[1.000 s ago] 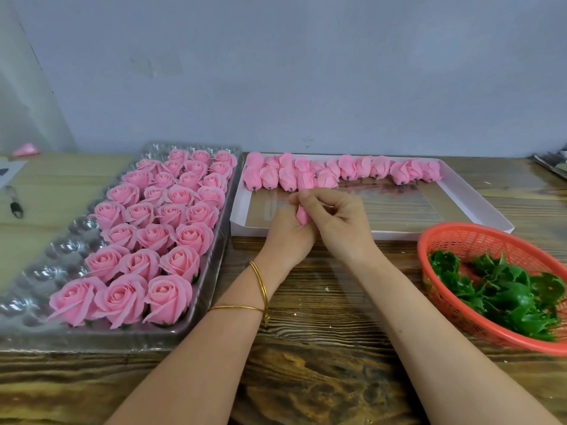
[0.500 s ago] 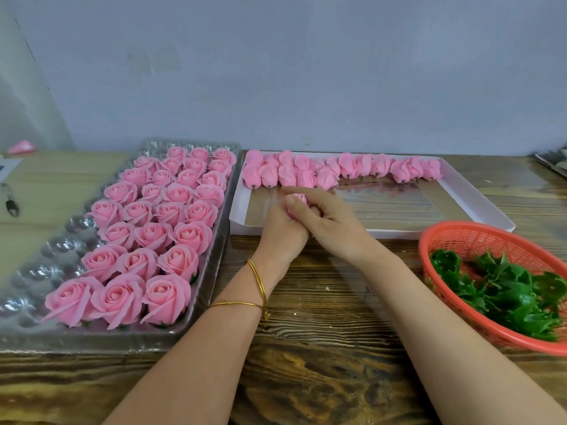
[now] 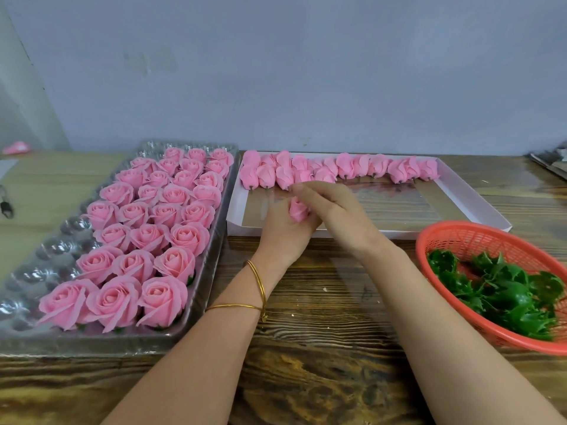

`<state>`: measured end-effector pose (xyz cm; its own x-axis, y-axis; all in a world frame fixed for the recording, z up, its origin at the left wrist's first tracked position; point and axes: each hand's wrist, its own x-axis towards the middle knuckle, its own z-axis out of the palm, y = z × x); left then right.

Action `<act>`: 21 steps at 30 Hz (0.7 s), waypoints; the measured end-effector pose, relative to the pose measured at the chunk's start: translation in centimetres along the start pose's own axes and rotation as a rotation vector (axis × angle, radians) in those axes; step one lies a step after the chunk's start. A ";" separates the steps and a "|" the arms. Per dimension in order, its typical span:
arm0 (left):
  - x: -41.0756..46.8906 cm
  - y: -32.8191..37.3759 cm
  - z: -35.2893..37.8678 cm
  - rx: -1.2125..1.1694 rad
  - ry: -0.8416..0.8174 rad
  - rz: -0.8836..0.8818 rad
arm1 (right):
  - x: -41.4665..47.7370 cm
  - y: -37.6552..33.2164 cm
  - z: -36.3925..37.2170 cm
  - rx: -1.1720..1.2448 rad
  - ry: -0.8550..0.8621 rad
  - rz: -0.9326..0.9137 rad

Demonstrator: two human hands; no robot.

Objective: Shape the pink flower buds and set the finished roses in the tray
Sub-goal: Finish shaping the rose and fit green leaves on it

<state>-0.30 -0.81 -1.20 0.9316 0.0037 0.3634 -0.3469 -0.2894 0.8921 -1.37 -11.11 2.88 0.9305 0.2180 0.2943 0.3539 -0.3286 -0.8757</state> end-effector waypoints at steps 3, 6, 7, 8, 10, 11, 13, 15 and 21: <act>0.2 -0.1 0.3 0.058 -0.030 0.007 | 0.5 0.2 1.2 0.000 0.138 0.039; 0.3 -0.8 0.6 0.133 -0.033 -0.008 | 0.9 0.4 2.2 -0.080 0.176 0.056; 0.3 -0.9 0.6 0.150 -0.028 -0.008 | 1.0 0.4 2.3 -0.109 0.174 0.057; 0.3 -0.7 0.5 0.173 -0.017 0.004 | 1.1 0.6 2.4 -0.140 0.171 0.045; 0.3 -0.7 0.4 0.261 0.013 0.036 | 1.3 0.8 2.5 -0.187 0.158 0.011; 0.3 -0.6 0.3 0.292 0.022 0.037 | 1.3 0.8 2.6 -0.208 0.149 -0.001; 0.3 -0.6 0.3 0.303 0.037 0.024 | 1.3 0.9 2.6 -0.250 0.137 -0.026; 0.3 -0.4 0.4 0.315 0.067 0.013 | 1.2 0.9 2.8 -0.291 0.138 -0.059; 0.1 -0.1 0.5 0.219 0.094 0.003 | 1.1 1.6 2.9 -0.285 0.138 -0.111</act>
<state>-0.10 -1.24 -1.43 0.9128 0.0887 0.3986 -0.3083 -0.4903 0.8152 -0.07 -8.76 0.70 0.8818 0.1464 0.4482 0.4478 -0.5578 -0.6988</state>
